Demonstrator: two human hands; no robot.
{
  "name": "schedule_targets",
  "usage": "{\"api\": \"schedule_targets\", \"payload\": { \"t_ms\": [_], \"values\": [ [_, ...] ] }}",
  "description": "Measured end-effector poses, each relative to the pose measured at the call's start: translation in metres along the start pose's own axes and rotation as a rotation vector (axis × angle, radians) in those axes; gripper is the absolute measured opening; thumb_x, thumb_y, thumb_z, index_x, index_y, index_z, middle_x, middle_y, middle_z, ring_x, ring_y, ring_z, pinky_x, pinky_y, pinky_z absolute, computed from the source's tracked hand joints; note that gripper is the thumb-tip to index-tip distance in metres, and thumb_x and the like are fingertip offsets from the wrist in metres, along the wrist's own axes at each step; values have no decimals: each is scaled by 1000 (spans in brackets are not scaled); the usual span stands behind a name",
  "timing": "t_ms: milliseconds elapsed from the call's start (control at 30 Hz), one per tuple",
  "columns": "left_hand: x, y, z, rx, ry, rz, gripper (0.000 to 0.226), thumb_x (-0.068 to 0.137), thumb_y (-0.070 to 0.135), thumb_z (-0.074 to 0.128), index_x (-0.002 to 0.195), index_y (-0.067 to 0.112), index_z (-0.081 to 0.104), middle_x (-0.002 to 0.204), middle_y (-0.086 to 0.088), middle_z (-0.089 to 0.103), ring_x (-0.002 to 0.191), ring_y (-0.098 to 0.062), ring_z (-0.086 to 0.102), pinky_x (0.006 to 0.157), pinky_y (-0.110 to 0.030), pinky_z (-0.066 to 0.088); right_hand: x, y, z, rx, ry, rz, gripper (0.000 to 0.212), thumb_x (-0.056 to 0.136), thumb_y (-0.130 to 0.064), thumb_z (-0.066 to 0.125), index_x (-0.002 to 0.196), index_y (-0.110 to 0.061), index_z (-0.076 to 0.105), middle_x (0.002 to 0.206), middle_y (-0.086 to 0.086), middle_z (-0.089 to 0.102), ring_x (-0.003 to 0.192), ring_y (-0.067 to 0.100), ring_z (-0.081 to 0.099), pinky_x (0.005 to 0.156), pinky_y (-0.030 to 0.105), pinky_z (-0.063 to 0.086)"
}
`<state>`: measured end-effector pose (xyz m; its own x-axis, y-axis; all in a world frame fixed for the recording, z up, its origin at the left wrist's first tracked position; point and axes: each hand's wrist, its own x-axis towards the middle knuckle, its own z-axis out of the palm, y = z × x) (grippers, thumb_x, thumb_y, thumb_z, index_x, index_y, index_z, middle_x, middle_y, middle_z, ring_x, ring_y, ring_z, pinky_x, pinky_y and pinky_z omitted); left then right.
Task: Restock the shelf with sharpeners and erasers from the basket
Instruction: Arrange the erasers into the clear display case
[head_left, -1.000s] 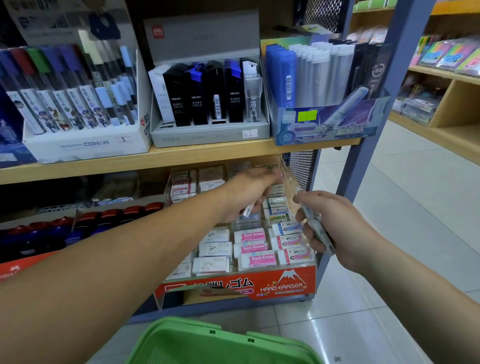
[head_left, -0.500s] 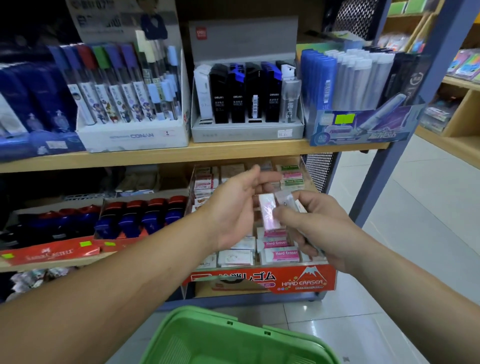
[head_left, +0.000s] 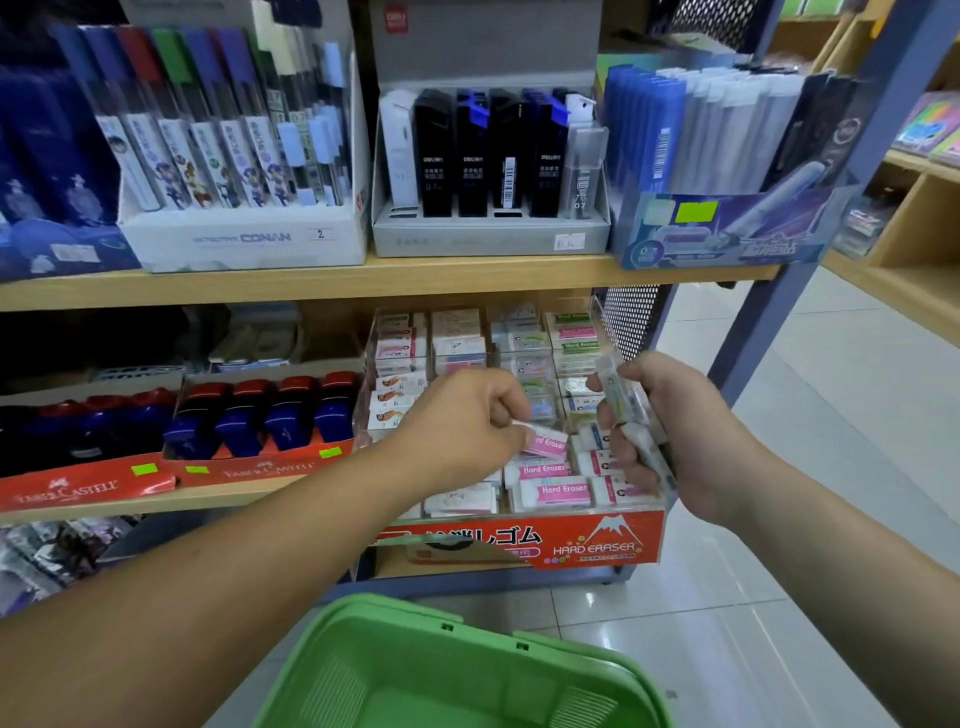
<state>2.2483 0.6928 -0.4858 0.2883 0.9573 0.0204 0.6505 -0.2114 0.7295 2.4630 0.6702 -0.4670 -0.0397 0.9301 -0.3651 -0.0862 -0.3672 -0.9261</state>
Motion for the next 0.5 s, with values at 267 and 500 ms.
{"api": "schedule_targets", "payload": {
  "t_ms": [267, 500],
  "values": [
    [3, 6, 1, 185, -119, 40, 14, 95, 33, 73, 109, 34, 73, 94, 18, 71, 89, 0, 67, 85, -32, 59, 1, 5, -4, 72, -65, 33, 32, 101, -29, 46, 120, -9, 62, 76, 8, 60, 51, 18, 42, 44, 22, 30],
    [3, 7, -5, 236, -204, 31, 12, 96, 32, 71, 109, 35, 72, 94, 16, 72, 88, -2, 68, 85, -32, 59, -2, 4, -5, 45, -75, 38, 26, 101, -21, 49, 119, -10, 65, 79, 9, 64, 51, 18, 45, 54, 26, 27]
  ]
}}
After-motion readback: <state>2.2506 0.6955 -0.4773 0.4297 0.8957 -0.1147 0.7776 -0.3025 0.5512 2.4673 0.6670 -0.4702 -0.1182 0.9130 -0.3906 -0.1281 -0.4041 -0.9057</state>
